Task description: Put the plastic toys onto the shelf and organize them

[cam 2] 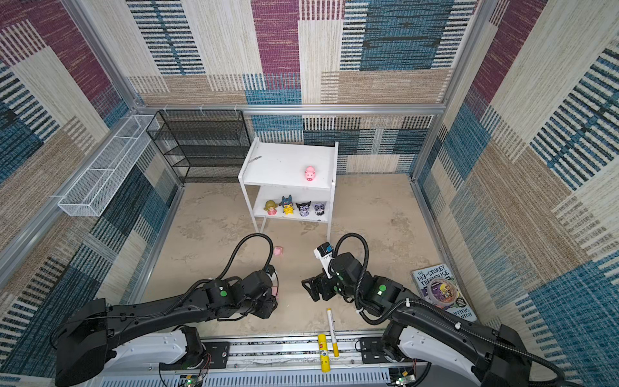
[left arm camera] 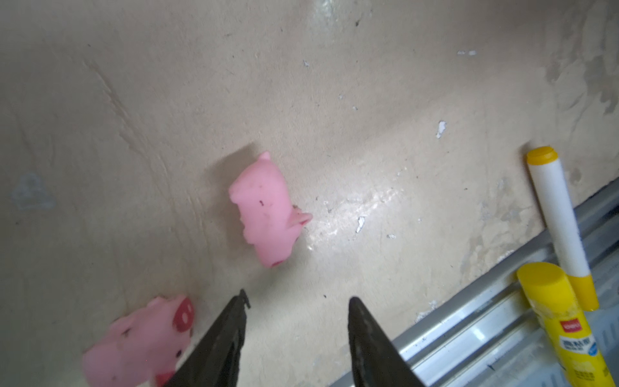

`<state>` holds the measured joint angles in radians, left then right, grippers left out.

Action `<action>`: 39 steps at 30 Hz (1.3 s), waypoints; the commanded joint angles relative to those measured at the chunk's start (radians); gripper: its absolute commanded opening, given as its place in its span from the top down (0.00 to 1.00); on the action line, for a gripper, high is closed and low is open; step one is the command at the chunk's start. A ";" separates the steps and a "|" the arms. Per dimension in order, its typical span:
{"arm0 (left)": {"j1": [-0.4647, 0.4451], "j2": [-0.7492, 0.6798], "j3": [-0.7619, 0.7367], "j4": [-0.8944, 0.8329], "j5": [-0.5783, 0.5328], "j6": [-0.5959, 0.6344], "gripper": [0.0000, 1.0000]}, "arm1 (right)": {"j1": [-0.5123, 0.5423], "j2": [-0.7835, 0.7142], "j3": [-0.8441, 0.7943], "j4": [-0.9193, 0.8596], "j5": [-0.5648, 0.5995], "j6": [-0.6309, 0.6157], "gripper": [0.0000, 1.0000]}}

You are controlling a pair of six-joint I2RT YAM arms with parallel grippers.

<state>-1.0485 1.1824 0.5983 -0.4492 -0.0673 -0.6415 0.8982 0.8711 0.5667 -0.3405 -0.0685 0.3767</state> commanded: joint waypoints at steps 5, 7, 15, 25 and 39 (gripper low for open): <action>-0.003 0.013 0.039 0.006 -0.092 0.014 0.39 | 0.003 -0.007 -0.020 0.046 -0.017 0.020 0.08; -0.002 0.021 0.060 -0.015 -0.123 0.016 0.38 | 0.002 -0.013 -0.020 0.046 -0.017 0.023 0.08; 0.006 0.068 0.107 -0.094 -0.266 0.007 0.40 | 0.002 -0.029 -0.026 0.040 -0.016 0.029 0.08; 0.044 0.132 0.116 -0.094 -0.273 0.003 0.46 | 0.002 -0.028 -0.022 0.040 -0.032 0.028 0.09; 0.057 0.167 0.088 -0.038 -0.234 0.016 0.46 | 0.002 -0.003 -0.013 0.046 -0.054 0.012 0.09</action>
<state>-0.9947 1.3392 0.6842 -0.4873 -0.3073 -0.6281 0.8989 0.8646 0.5430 -0.3328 -0.1078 0.3950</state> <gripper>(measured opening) 0.537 0.909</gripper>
